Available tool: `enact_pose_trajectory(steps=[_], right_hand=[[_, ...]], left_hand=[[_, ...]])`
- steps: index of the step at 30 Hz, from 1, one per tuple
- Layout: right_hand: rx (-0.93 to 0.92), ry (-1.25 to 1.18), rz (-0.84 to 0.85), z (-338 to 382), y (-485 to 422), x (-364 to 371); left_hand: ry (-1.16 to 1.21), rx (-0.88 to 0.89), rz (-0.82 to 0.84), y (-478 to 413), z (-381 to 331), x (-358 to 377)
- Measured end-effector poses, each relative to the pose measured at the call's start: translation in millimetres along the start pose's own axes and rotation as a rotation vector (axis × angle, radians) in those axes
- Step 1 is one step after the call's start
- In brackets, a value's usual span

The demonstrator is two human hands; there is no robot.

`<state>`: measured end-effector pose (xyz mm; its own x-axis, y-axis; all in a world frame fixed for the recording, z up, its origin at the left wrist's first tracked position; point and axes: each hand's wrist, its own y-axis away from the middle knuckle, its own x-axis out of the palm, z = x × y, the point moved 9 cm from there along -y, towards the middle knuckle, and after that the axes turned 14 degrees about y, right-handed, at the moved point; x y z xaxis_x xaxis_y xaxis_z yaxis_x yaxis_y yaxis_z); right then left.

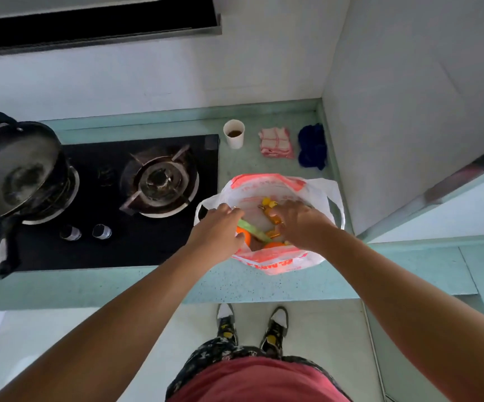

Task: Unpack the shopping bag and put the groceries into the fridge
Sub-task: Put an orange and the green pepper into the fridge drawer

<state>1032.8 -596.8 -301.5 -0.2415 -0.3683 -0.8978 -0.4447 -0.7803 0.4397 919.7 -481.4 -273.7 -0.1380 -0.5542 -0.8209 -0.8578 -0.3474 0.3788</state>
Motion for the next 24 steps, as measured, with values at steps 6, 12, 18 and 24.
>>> enact_pose_trajectory(steps=[6, 12, 18, 24], right_hand=[[0.055, 0.193, 0.043, -23, -23, 14], [0.154, 0.303, 0.151, -47, -26, 39], [0.241, 0.33, 0.219, -54, -28, 55], [0.191, 0.145, 0.113, -41, -20, 44]], left_hand=[[-0.067, 0.106, 0.063, -34, -6, 15], [-0.089, 0.171, 0.116, -53, -8, 32], [-0.106, 0.202, 0.169, -55, -2, 45], [-0.043, 0.302, 0.233, -50, -11, 52]])
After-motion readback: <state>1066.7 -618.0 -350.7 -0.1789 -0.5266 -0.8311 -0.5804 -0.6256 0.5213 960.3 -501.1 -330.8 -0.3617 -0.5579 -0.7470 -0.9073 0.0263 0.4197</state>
